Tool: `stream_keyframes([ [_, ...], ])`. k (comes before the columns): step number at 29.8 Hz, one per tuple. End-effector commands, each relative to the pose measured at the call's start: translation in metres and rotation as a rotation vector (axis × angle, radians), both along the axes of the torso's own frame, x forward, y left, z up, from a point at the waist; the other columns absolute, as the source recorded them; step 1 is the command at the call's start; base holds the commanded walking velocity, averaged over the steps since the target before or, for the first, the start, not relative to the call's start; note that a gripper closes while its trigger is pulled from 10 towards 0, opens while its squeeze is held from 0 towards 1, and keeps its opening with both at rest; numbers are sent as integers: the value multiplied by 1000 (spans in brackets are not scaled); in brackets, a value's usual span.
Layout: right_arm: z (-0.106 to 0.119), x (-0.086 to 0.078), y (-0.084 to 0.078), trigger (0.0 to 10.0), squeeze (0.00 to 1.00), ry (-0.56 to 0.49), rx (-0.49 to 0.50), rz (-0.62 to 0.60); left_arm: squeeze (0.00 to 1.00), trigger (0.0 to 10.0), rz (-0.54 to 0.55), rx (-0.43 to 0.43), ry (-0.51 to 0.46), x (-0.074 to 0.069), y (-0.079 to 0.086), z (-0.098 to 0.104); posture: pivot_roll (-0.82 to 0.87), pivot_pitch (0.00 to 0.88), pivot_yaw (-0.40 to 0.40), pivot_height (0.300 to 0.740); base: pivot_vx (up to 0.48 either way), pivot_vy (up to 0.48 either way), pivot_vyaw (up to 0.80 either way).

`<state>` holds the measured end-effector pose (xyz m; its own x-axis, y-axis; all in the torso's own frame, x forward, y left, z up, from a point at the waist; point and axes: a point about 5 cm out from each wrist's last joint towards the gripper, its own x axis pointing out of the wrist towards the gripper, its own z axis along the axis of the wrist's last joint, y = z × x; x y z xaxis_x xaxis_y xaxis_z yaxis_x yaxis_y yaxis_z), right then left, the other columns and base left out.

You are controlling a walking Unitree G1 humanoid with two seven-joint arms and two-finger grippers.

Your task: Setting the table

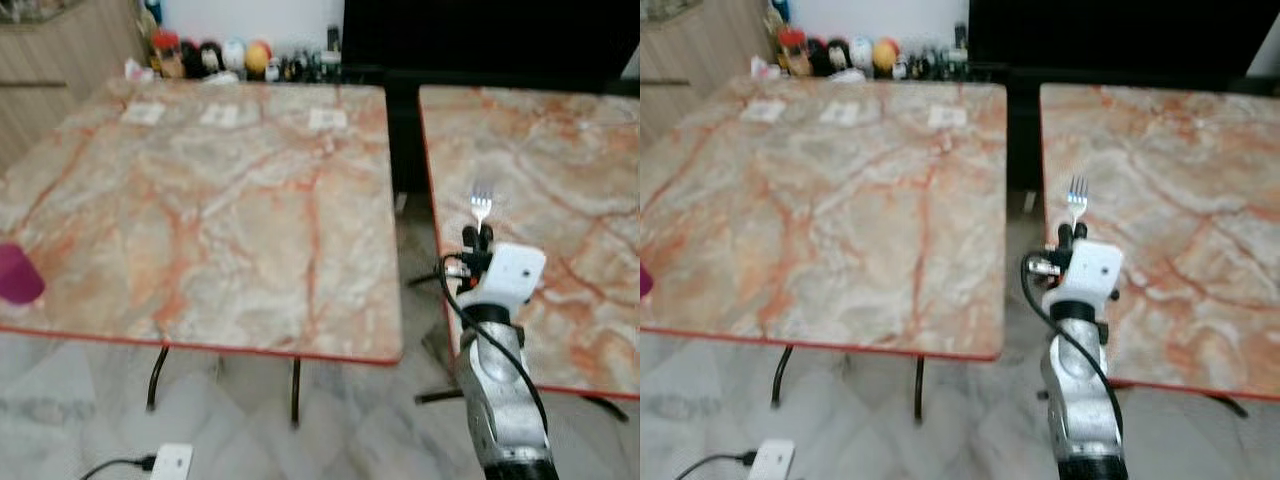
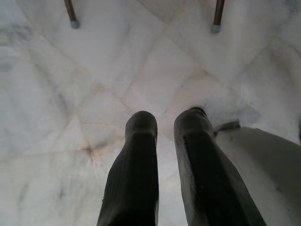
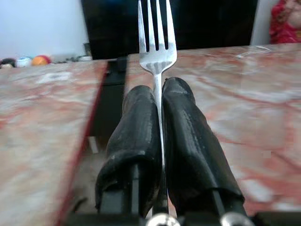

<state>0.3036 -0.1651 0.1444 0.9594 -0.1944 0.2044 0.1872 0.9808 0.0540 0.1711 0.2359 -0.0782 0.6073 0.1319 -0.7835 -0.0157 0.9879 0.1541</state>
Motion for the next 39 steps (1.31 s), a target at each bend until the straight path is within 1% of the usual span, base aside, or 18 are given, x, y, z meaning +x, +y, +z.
stream_keyframes([
  [1, 4, 0, -9, 10000, 0, -18, -3, -33, 0, 10000, -28, 1, 32, -7, -5, -5, -89, 46, 35, 740, 0, -375, 0],
  [9, 3, 3, -14, 10000, 0, -3, 1, -61, 0, 10000, -23, 2, 25, -6, -4, -4, -84, 66, 34, 740, 0, -376, 0],
  [11, 2, 3, -15, 10000, 0, 8, 20, -65, 0, 10000, -23, 2, 25, -5, -4, -4, -85, 70, 36, 740, 0, -386, 0],
  [15, 3, 3, -15, 10000, 0, -2, 23, -65, 0, 10000, -21, 1, 25, -5, -5, -4, -85, 80, 36, 740, 0, -390, -720],
  [24, 3, 4, -16, 10000, 0, 0, 9, -77, 0, 10000, -19, 2, 24, -4, -4, -3, -83, 92, 36, 740, 0, -390, 0],
  [31, 4, 4, -22, 10000, 0, -2, 9, -94, 0, 10000, -19, 3, 25, -4, -4, -3, -85, 98, 39, 740, 0, -393, 0],
  [39, 5, 4, -24, 10000, 0, -3, 4, -104, 0, 10000, -20, 4, 24, -4, -4, -3, -87, 99, 39, 740, 0, -392, 0],
])
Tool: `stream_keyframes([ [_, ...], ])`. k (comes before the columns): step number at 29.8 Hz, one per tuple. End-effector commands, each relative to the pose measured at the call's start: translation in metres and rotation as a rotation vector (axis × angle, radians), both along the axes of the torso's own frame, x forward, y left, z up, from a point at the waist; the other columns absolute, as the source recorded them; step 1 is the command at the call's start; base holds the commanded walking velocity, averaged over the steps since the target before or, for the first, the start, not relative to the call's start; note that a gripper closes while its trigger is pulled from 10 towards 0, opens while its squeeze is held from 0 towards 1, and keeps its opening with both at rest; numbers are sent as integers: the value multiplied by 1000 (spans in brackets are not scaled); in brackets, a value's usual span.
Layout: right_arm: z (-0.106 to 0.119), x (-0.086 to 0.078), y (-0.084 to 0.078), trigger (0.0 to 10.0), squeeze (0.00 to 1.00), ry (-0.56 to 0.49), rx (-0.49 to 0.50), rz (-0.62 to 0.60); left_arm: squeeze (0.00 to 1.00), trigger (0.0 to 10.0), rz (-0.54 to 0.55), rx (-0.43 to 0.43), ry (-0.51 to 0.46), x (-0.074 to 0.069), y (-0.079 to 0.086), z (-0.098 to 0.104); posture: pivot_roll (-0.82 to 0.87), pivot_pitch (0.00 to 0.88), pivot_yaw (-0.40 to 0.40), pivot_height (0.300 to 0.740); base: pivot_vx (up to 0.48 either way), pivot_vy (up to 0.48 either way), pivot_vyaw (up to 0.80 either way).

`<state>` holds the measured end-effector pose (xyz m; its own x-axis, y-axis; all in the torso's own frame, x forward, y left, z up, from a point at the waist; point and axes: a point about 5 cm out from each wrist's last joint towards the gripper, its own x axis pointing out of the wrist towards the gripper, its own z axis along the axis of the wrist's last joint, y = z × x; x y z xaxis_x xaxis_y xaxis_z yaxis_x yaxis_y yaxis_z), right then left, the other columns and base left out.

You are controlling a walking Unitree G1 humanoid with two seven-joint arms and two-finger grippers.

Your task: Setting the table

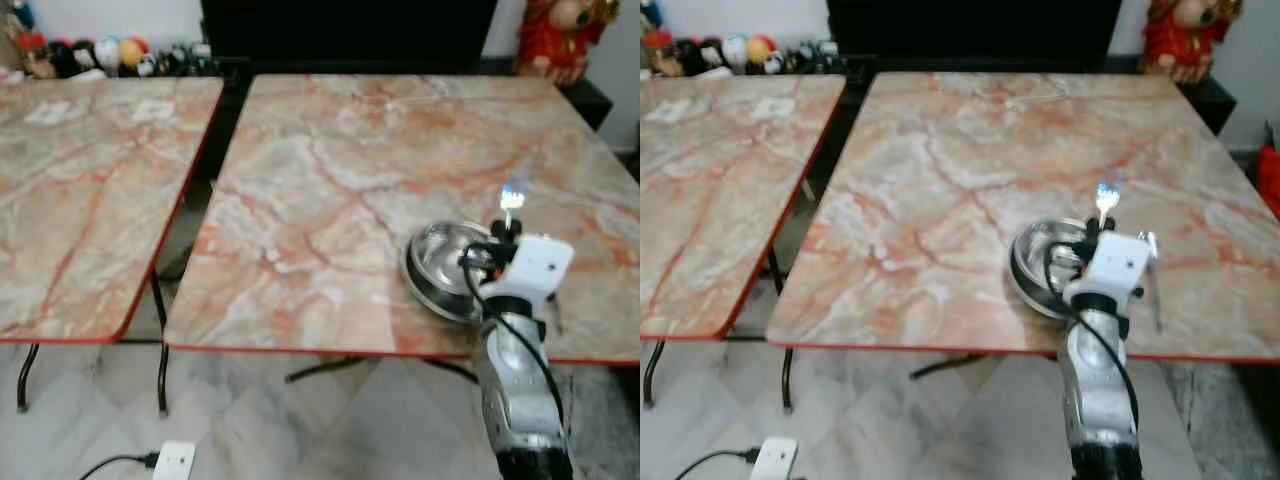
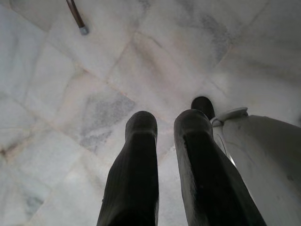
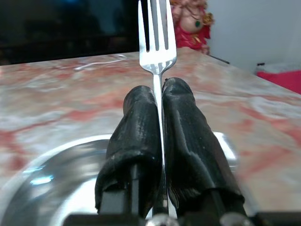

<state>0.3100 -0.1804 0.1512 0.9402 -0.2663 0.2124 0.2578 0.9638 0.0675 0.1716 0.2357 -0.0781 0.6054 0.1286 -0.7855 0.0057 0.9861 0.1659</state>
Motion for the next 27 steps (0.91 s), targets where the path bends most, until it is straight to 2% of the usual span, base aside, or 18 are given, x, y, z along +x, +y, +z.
stream_keyframes([
  [1, -2, -2, -9, 10000, 0, 9, -8, -31, 0, 10000, 1, -8, 18, -4, -4, -3, -87, 99, 39, 740, 0, -390, 0],
  [6, -2, -2, -11, 10000, 0, 11, -9, -38, 0, 10000, 3, -10, 18, -5, -4, -3, -86, 99, 39, 740, 0, -364, 0],
  [27, 0, 2, -12, 10000, 0, 14, -8, -37, 0, 10000, 27, -23, 13, -5, -5, -4, -87, 100, 34, 740, 0, 0, 0],
])
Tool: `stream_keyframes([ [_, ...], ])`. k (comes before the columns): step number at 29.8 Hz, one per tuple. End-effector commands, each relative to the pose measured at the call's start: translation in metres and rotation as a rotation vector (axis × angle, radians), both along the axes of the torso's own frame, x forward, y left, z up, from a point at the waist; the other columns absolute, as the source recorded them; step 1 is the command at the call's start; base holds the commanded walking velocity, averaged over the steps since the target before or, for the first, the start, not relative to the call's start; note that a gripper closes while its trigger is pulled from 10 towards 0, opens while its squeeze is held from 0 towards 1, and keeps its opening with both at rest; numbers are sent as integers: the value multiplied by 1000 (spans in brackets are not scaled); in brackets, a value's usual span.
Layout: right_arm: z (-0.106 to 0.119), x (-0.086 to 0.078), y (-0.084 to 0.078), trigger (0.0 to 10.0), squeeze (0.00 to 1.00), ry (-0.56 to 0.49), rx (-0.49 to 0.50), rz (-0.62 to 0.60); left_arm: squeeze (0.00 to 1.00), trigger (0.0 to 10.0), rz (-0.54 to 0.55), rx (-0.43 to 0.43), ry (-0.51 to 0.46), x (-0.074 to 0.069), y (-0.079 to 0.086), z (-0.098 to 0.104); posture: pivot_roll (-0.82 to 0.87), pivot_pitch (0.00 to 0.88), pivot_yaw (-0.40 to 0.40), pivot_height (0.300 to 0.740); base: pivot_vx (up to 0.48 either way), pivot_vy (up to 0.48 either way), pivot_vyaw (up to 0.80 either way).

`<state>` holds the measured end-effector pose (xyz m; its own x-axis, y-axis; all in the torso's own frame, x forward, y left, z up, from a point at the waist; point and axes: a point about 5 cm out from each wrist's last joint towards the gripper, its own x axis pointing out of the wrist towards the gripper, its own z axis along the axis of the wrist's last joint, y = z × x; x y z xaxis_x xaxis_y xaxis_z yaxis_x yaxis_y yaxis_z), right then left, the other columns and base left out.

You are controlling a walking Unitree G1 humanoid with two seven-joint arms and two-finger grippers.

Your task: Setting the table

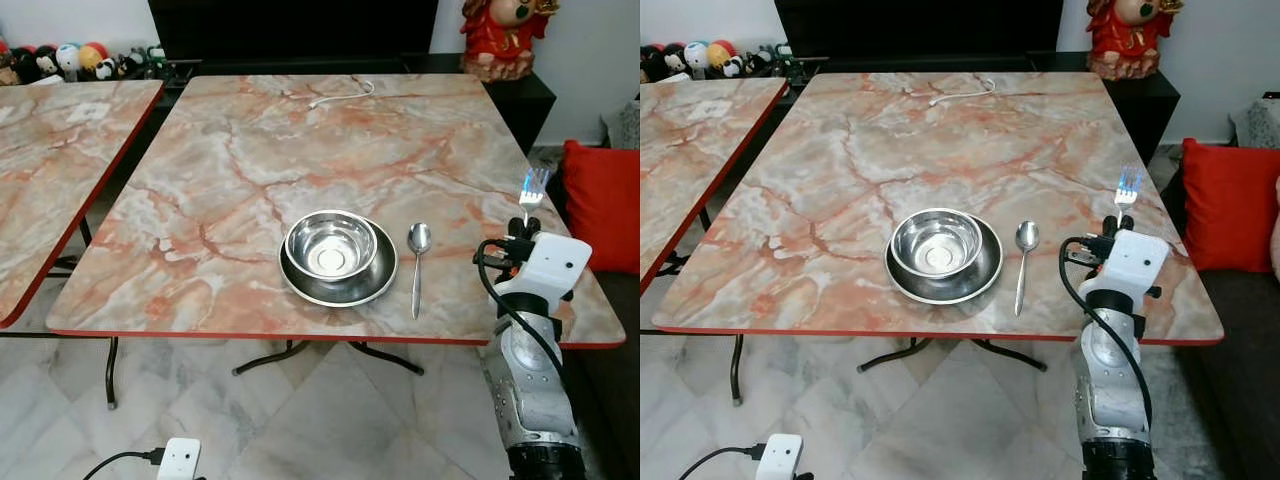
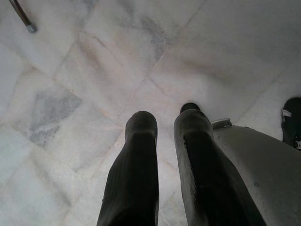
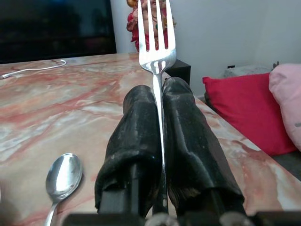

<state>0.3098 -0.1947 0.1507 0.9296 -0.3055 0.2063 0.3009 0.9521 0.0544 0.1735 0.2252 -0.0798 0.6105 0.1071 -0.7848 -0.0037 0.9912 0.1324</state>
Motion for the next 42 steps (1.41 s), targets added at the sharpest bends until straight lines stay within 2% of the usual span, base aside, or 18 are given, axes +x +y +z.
stream_keyframes([
  [1, 1, 2, 2, 10000, 0, 5, 4, 8, 0, 10000, 19, 9, 20, -6, 6, -2, -87, 101, 35, 740, 270, 0, 0],
  [12, 3, 8, 6, 10000, 0, 3, 8, 19, 0, 10000, 18, -1, 20, -5, 4, -2, -88, 100, 29, 740, 290, 0, 0],
  [16, 4, 8, 6, 10000, 0, 3, 10, 21, 0, 10000, 15, -2, 20, -4, 3, -1, -93, 104, 29, 740, 0, 0, 0],
  [26, 9, 13, -6, 10000, 0, 26, -4, -12, 0, 10000, 15, -9, 17, -3, 2, -1, -106, 108, 26, 740, 0, 0, 0],
  [29, 4, 15, -17, 10000, 0, 118, 24, -50, 0, 10000, 13, -17, 19, -3, 1, -1, -108, 113, 26, 740, 0, 0, 0],
  [33, 0, 16, -23, 10000, 0, 168, 52, -75, 0, 10000, 13, -17, 20, -2, 1, -1, -111, 115, 29, 740, 0, 0, 0],
  [38, -2, 20, -47, 10000, 0, 283, 77, -134, 0, 10000, 11, -19, 21, -2, 1, -1, -115, 118, 33, 740, 0, 0, 0],
  [42, -6, 26, -52, 10000, 0, 372, 142, -93, 0, 10000, 8, -19, 23, -2, 0, -1, -122, 120, 37, 740, 0, 0, 0],
])
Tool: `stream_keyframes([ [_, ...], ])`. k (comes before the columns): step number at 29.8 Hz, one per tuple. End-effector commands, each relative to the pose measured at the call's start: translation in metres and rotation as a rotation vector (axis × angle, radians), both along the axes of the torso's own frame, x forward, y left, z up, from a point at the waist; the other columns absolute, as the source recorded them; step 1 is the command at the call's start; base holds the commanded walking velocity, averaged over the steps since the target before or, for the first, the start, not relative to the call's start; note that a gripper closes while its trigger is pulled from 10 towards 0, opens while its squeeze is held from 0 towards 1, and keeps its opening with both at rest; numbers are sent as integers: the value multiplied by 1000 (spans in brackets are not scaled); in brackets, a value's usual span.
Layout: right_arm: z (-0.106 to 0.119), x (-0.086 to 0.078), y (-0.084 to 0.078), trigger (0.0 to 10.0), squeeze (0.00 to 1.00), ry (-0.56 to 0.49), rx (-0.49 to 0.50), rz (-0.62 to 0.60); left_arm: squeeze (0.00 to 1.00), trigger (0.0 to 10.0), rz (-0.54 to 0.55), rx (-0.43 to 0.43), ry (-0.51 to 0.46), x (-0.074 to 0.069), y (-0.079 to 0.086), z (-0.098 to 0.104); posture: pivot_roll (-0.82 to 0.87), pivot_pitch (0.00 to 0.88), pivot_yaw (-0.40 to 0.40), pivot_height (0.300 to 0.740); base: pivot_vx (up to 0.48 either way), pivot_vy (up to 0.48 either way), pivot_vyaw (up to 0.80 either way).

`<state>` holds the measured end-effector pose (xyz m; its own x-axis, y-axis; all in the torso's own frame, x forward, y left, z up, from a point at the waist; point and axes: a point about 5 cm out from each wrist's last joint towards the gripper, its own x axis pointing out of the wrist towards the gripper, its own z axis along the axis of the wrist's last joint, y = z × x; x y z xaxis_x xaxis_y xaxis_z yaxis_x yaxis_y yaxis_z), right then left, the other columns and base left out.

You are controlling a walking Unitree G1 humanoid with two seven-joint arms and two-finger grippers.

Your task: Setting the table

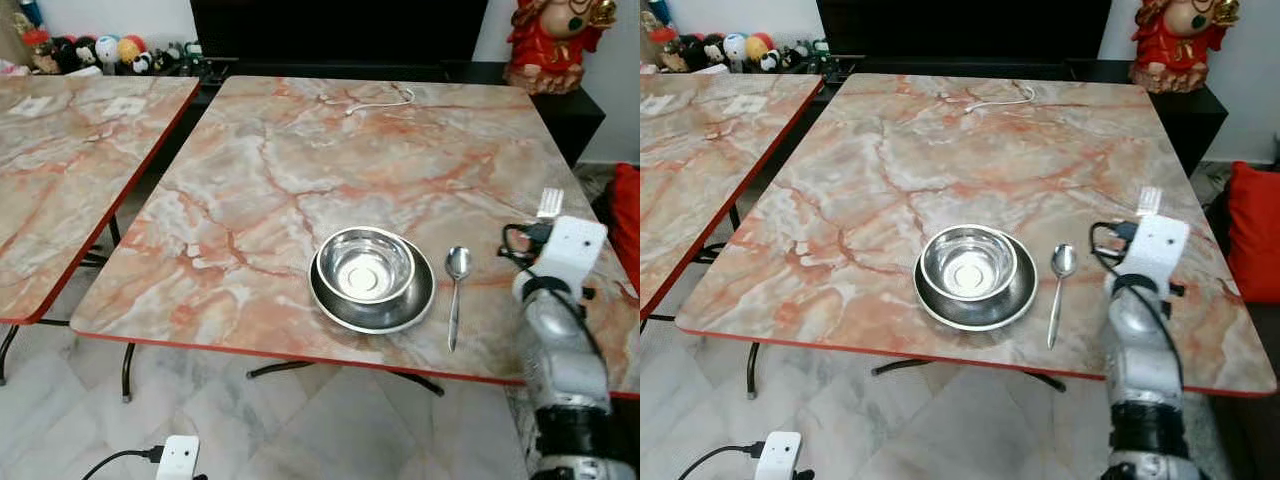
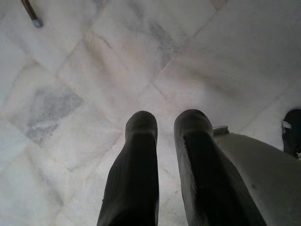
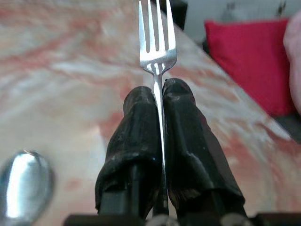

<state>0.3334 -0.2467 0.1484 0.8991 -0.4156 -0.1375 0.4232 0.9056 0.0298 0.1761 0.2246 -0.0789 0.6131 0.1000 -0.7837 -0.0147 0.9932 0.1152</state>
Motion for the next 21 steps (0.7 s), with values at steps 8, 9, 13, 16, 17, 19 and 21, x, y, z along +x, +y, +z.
stream_keyframes([
  [8, -9, 12, 2, 10000, 0, 118, 120, 85, 0, 10000, -1, -4, 26, -4, 1, -2, -119, 122, 39, 740, 0, 0, 0],
  [9, -11, 14, 6, 10000, 0, 121, 151, 107, 0, 10000, -2, -3, 26, -4, 1, -2, -116, 123, 40, 740, 0, 0, 0],
  [13, -16, 19, 21, 10000, 0, 126, 182, 174, 0, 10000, -2, -4, 26, -4, 1, -2, -113, 122, 42, 740, 0, 0, 0],
  [16, -20, 21, 30, 10000, 0, 130, 204, 210, 0, 10000, -4, -1, 26, -4, 2, -2, -114, 122, 46, 740, 0, 0, 0],
  [17, -21, 21, 31, 10000, 0, 133, 207, 211, 0, 10000, -3, -1, 26, -4, 2, -2, -109, 120, 46, 740, 0, 0, 0],
  [19, -26, 21, 35, 10000, 0, 163, 200, 217, 0, 10000, -2, -2, 25, -4, 2, -2, -106, 120, 45, 740, 0, 0, 0],
  [21, -27, 21, 35, 10000, 0, 167, 190, 215, 0, 10000, -2, -2, 25, -4, 2, -2, -106, 120, 46, 740, 0, 0, 0],
])
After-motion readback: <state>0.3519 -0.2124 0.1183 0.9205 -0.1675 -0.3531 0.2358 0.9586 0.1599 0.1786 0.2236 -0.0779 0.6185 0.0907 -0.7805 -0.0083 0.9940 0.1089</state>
